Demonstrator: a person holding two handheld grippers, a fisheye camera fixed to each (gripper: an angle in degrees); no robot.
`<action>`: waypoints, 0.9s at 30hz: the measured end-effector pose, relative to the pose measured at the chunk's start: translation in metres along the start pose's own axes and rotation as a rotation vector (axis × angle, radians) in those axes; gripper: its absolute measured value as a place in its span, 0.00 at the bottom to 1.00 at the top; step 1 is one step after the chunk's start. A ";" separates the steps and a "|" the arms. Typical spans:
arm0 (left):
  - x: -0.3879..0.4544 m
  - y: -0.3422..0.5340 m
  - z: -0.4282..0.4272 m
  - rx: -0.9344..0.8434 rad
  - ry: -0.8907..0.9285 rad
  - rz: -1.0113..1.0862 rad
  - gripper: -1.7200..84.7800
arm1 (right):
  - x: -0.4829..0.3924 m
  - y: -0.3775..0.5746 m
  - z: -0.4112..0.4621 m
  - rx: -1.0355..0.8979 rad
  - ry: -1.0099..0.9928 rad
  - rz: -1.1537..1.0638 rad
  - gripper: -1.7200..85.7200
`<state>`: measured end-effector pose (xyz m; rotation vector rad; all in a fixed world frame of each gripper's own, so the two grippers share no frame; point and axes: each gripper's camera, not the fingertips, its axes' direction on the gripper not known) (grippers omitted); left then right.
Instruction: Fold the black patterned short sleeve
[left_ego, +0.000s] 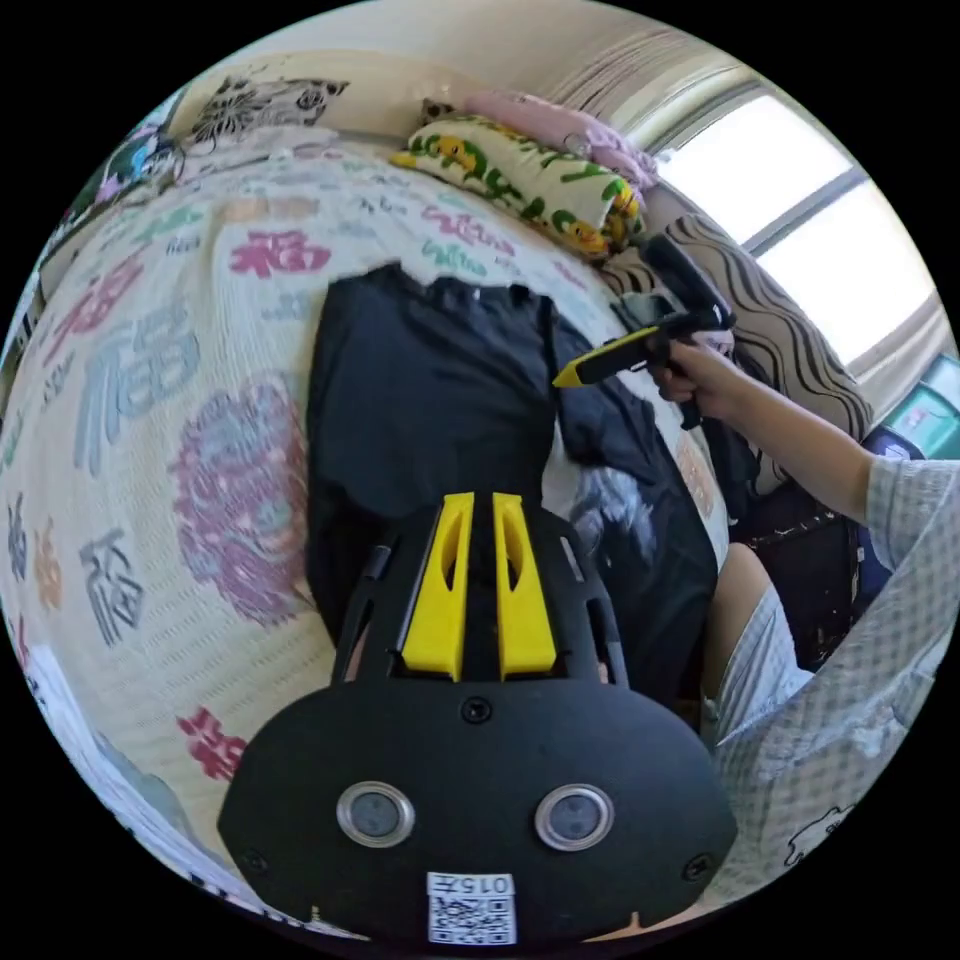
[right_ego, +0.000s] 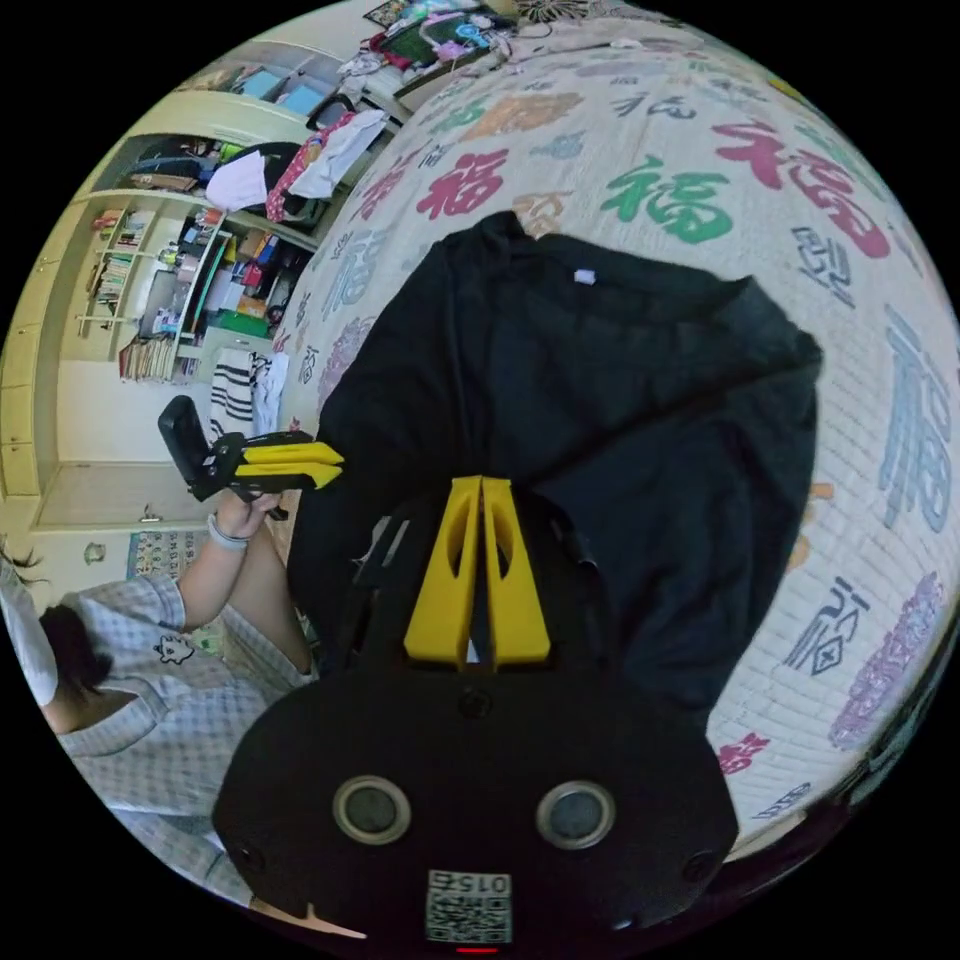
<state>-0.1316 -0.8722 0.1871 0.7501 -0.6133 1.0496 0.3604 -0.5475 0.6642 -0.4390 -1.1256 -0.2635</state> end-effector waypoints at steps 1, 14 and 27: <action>-0.003 -0.010 -0.011 0.064 -0.001 0.032 0.07 | 0.005 0.003 -0.024 0.068 0.047 0.019 0.03; -0.042 -0.162 0.091 -0.195 -0.212 0.178 0.12 | 0.030 -0.044 -0.099 0.111 0.136 0.190 0.10; -0.029 -0.171 0.060 0.011 -0.188 0.060 0.01 | -0.061 -0.039 -0.191 0.252 0.245 0.205 0.01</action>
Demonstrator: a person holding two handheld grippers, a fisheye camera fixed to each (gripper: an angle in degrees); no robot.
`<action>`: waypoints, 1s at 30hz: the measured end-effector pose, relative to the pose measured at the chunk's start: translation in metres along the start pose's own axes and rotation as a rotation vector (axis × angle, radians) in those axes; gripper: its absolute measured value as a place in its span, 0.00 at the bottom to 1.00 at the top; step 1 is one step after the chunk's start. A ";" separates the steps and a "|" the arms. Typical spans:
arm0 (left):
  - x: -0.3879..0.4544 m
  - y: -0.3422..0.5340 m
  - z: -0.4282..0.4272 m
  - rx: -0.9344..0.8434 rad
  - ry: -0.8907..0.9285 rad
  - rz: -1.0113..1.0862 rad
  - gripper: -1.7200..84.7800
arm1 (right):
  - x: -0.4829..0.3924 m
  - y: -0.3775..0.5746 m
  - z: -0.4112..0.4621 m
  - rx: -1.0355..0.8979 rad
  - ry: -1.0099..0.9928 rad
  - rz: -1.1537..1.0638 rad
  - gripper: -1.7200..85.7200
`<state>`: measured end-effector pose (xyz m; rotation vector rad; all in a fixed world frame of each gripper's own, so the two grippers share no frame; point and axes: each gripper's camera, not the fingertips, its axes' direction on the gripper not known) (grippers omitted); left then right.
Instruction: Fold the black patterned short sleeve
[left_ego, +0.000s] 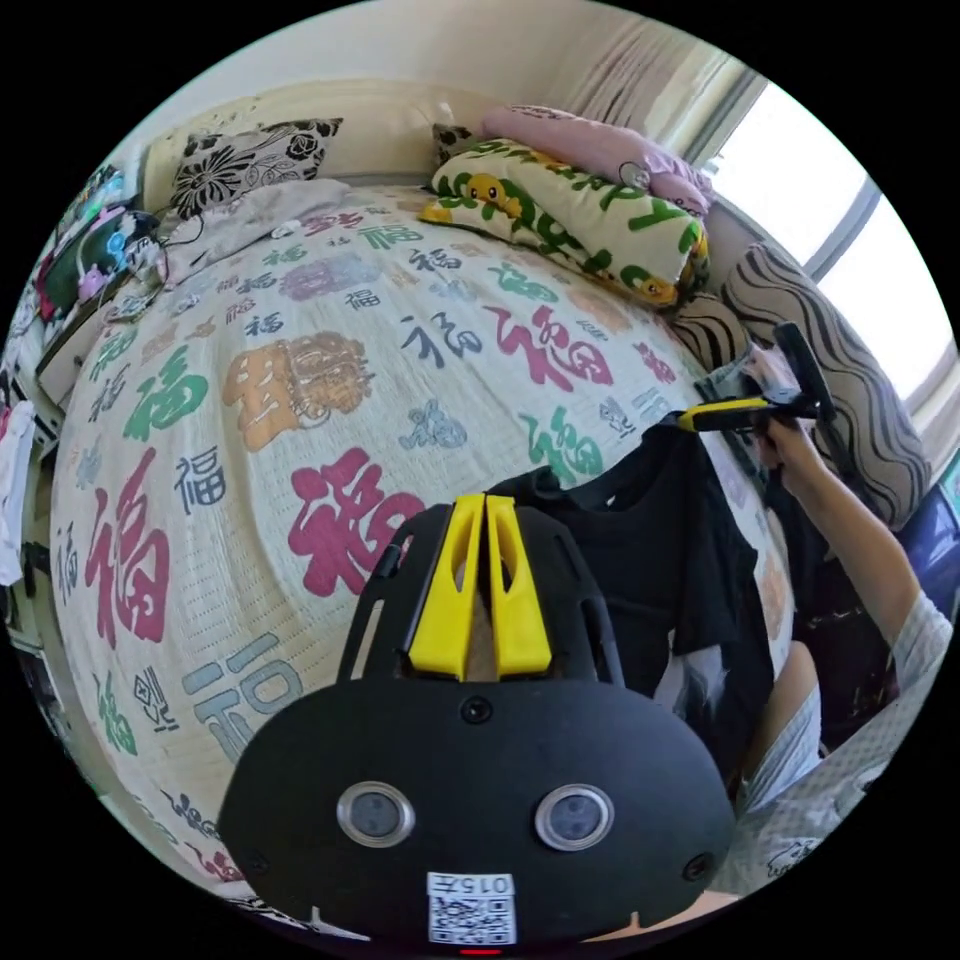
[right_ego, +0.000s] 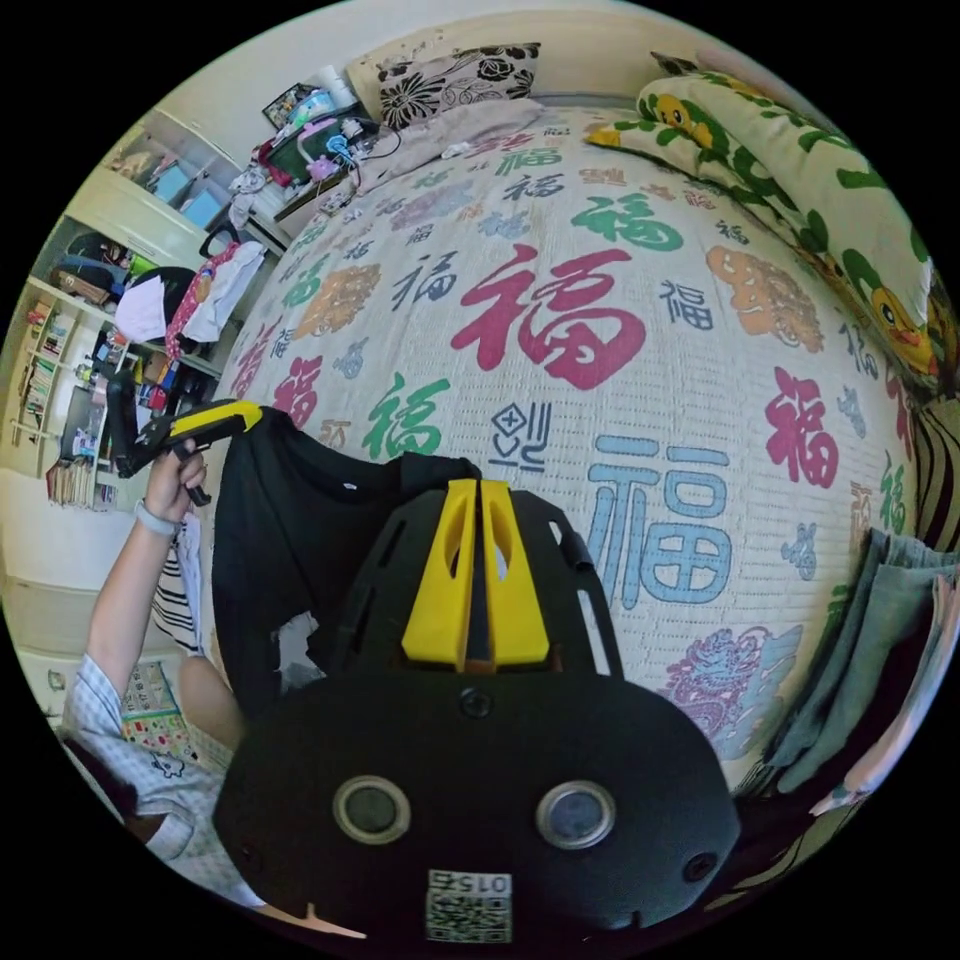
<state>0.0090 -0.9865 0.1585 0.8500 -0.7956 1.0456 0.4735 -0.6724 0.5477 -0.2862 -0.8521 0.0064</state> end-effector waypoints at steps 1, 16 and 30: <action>0.007 0.002 -0.004 0.002 -0.008 0.020 0.01 | -0.010 0.005 -0.008 -0.006 0.022 -0.005 0.01; 0.145 0.270 -0.122 0.117 0.215 0.368 0.01 | -0.145 0.358 -0.153 0.038 -0.275 -0.243 0.01; 0.267 0.440 -0.103 -0.248 0.143 0.589 0.01 | -0.248 0.588 -0.125 -0.136 -0.198 -0.305 0.02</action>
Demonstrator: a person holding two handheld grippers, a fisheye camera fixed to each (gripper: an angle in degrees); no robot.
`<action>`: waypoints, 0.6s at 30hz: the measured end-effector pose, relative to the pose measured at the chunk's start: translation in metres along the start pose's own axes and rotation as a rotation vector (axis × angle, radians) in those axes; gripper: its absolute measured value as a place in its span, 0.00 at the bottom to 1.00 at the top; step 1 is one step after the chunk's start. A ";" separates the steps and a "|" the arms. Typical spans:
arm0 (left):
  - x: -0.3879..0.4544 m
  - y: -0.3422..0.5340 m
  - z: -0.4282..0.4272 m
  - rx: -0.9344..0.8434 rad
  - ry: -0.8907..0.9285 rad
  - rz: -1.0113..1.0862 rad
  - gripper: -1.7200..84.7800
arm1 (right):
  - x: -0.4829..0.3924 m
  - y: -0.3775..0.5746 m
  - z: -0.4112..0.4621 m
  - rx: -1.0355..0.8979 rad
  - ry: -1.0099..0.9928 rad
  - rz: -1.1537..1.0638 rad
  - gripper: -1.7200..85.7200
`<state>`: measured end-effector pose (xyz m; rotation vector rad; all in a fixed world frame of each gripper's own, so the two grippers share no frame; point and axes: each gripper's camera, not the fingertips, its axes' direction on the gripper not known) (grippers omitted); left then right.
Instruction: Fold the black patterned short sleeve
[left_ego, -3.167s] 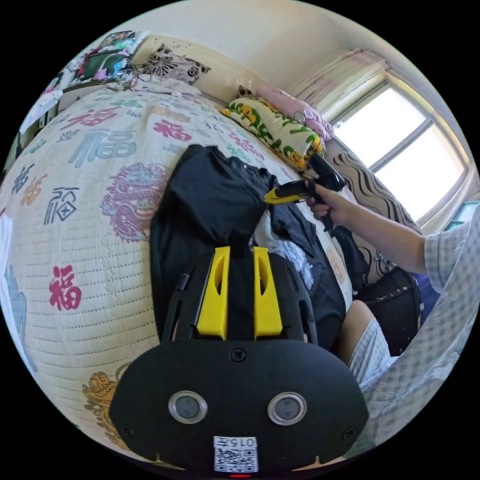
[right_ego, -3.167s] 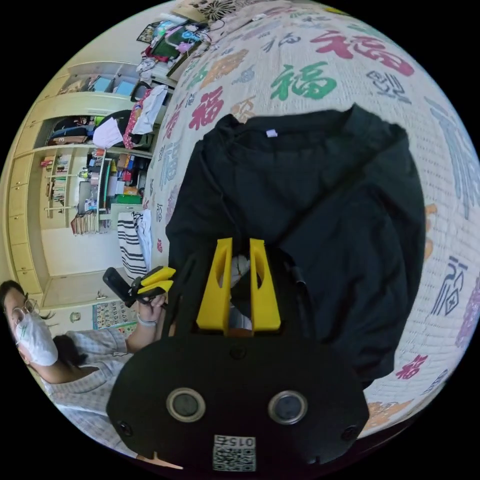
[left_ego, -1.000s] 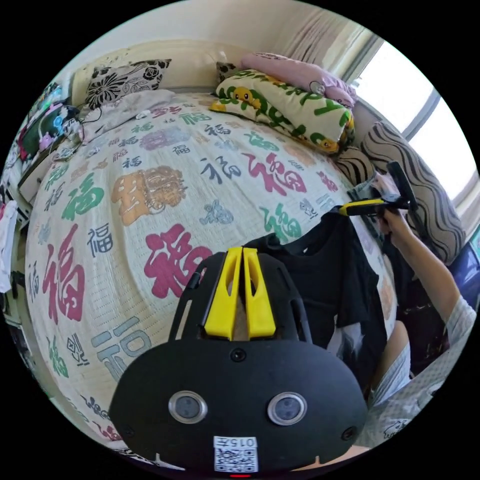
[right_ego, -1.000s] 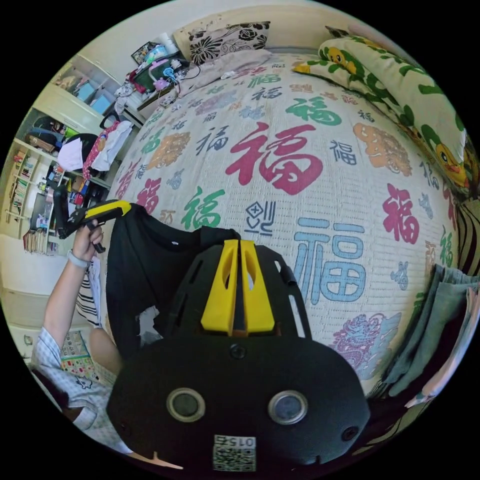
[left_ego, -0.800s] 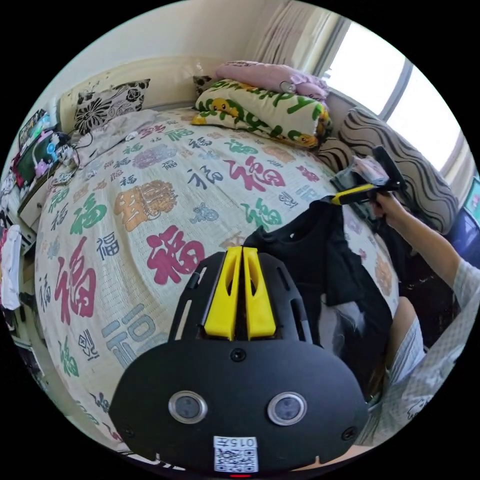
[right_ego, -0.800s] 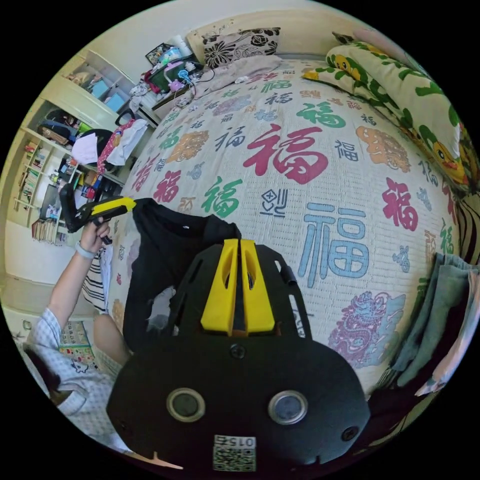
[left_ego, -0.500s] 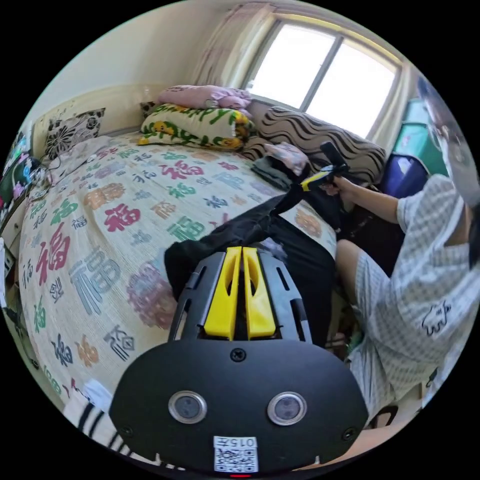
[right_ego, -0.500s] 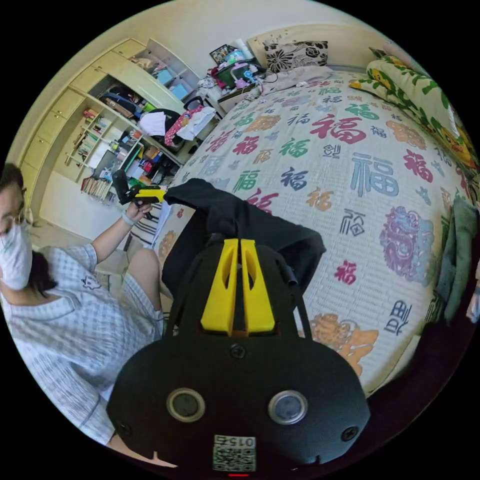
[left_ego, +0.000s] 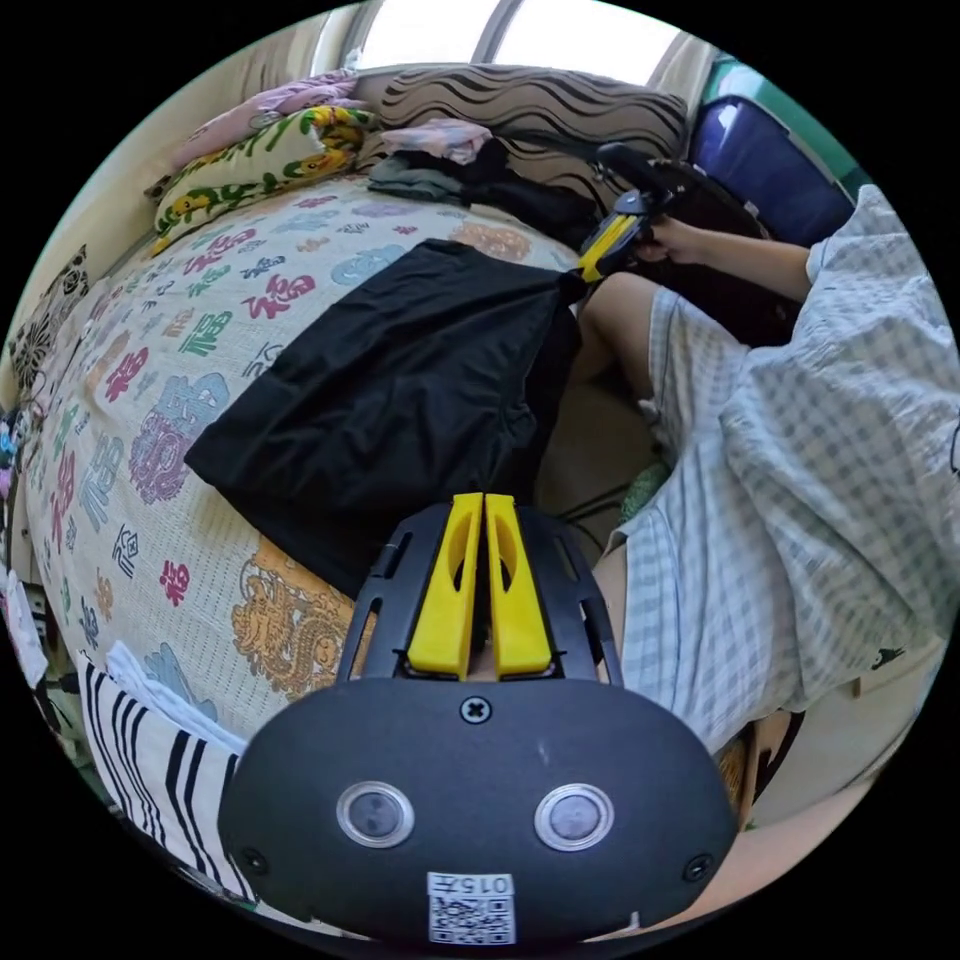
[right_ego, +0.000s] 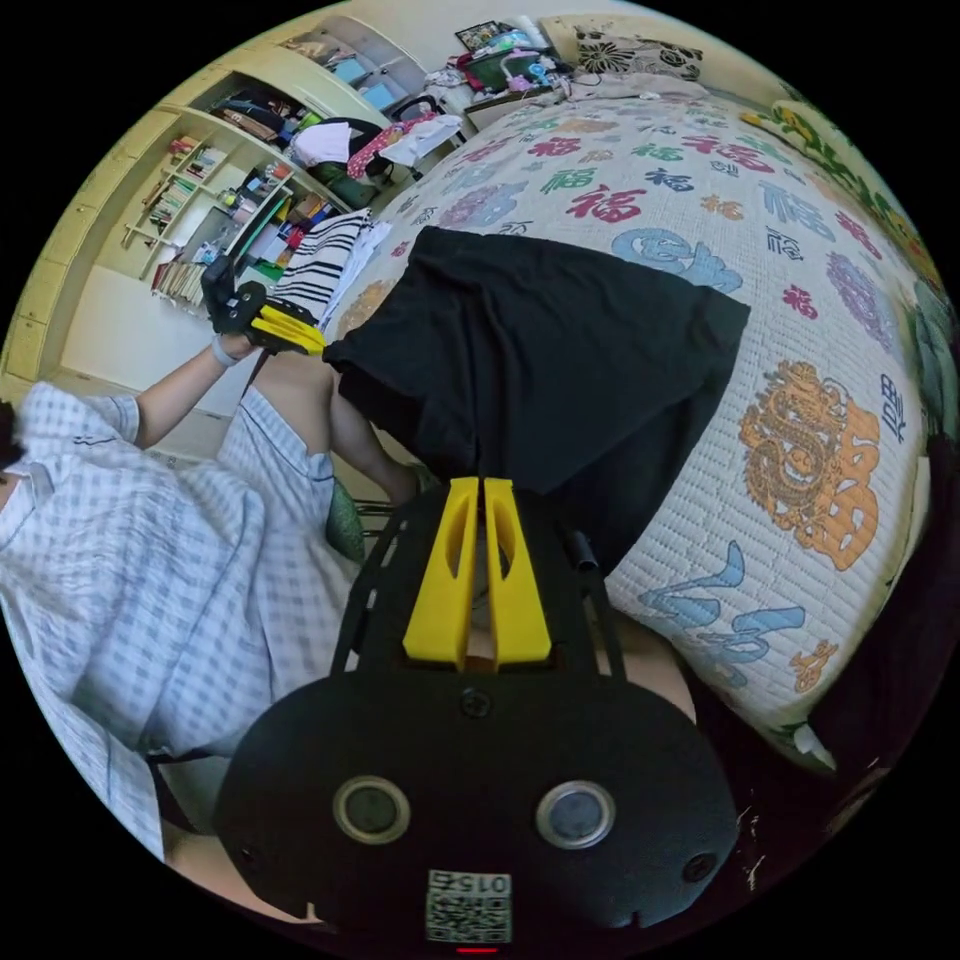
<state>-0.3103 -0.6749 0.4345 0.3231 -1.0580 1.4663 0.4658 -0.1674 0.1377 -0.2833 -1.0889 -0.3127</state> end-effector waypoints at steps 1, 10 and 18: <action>0.007 0.001 0.002 -0.019 -0.007 0.013 0.01 | -0.010 0.004 0.003 -0.018 0.029 -0.017 0.02; 0.036 0.010 0.015 -0.121 -0.025 0.061 0.01 | -0.060 0.021 0.028 -0.135 0.144 -0.087 0.03; 0.030 0.008 0.036 -0.403 -0.033 0.030 0.02 | -0.053 0.019 0.036 -0.300 0.230 0.093 0.06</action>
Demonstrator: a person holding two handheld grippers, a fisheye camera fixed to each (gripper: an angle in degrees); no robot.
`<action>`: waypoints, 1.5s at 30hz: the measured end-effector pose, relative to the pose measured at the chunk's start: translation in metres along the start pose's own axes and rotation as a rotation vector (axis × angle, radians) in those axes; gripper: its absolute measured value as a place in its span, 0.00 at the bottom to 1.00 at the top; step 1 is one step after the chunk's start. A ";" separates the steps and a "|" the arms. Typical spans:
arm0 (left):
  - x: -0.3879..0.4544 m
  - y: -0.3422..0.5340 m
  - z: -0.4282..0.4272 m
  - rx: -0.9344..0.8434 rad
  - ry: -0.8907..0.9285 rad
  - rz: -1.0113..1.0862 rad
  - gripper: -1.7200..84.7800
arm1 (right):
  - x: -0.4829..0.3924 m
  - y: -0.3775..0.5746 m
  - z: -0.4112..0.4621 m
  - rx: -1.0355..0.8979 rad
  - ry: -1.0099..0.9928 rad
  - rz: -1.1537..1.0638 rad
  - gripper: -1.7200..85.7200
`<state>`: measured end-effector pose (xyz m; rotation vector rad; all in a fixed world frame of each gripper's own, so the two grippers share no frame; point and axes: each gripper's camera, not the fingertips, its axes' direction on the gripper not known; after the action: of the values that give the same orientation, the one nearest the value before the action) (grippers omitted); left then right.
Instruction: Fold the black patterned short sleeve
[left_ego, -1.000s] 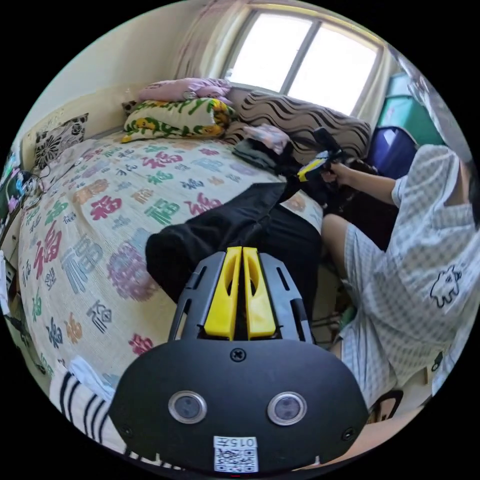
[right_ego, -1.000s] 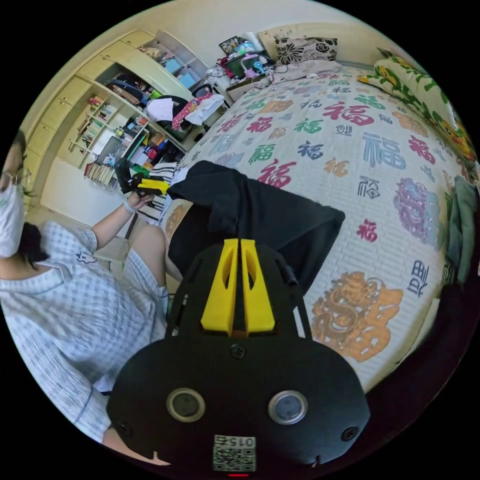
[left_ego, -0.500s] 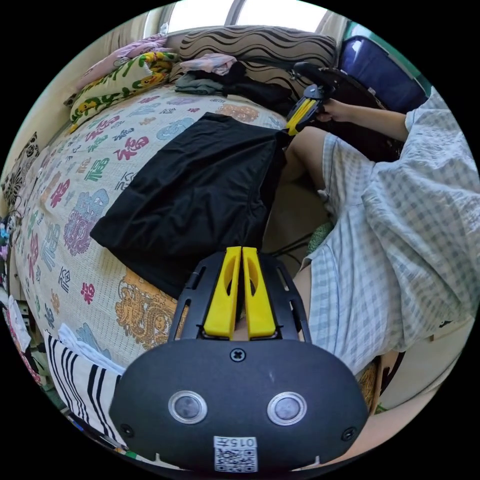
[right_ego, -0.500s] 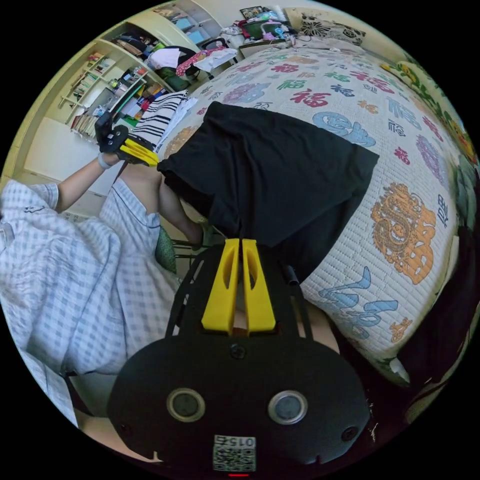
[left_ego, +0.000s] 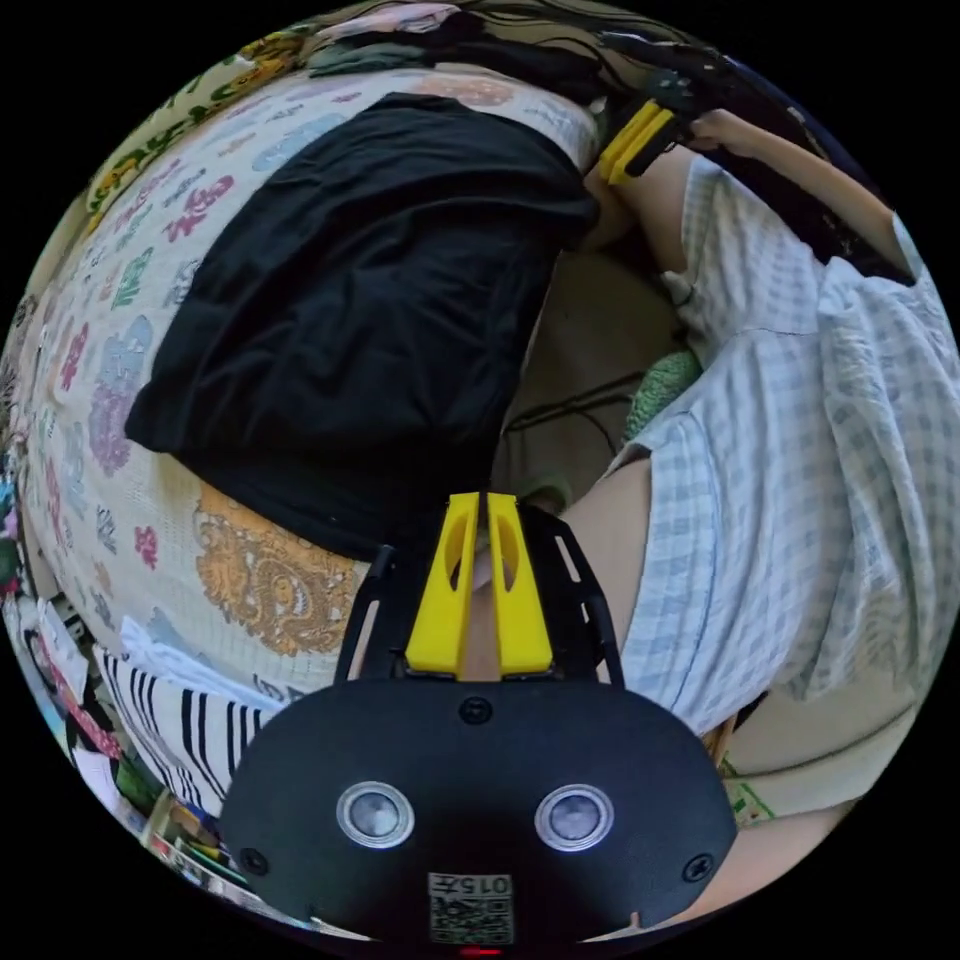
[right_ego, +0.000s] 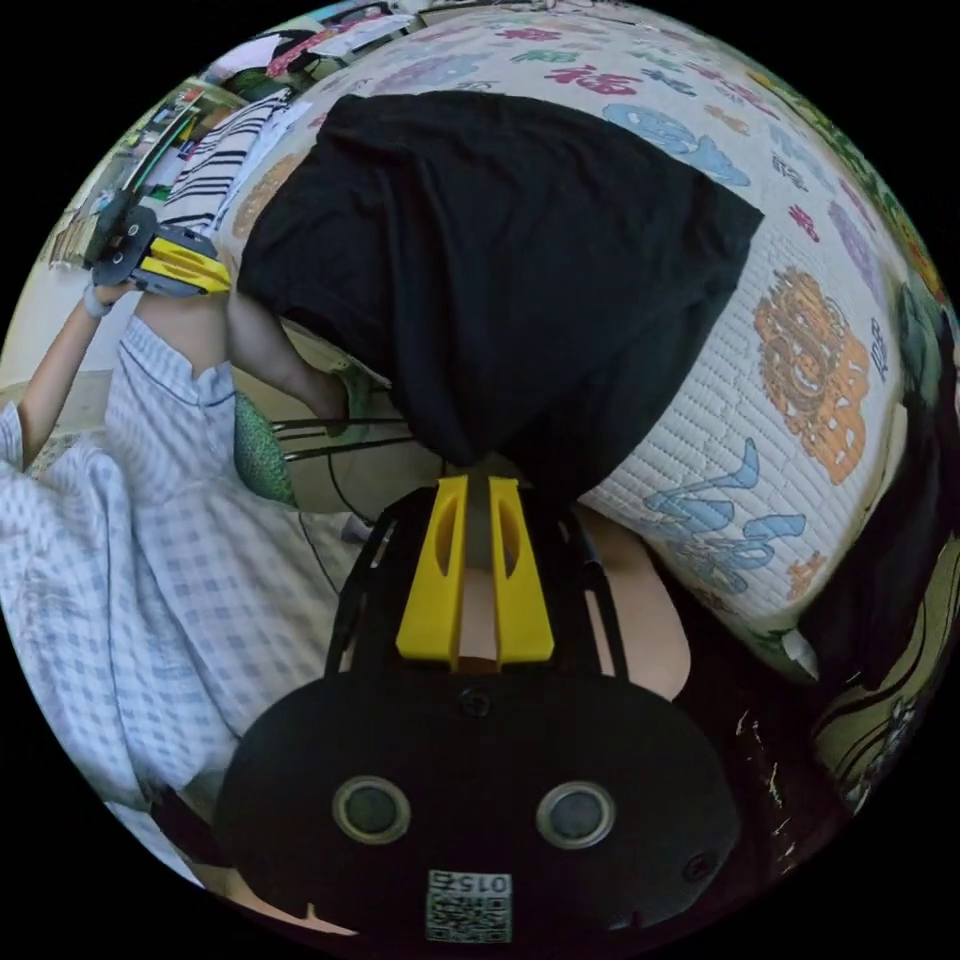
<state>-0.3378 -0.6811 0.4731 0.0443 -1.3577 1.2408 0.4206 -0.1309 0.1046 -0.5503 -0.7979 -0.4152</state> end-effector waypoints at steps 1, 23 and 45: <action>-0.004 0.003 -0.009 0.028 -0.050 -0.041 0.02 | 0.002 0.004 -0.014 0.053 -0.025 0.020 0.05; -0.226 0.114 -0.116 0.679 0.337 -0.928 0.11 | 0.190 -0.066 -0.179 0.440 -0.402 0.443 0.12; -0.380 0.173 -0.155 0.648 0.415 -1.063 0.02 | 0.302 -0.104 -0.258 0.405 -0.512 0.554 0.02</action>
<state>-0.2463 -0.7452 0.0422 0.8084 -0.3725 0.6444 0.6984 -0.4113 0.2188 -0.4735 -1.1363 0.4122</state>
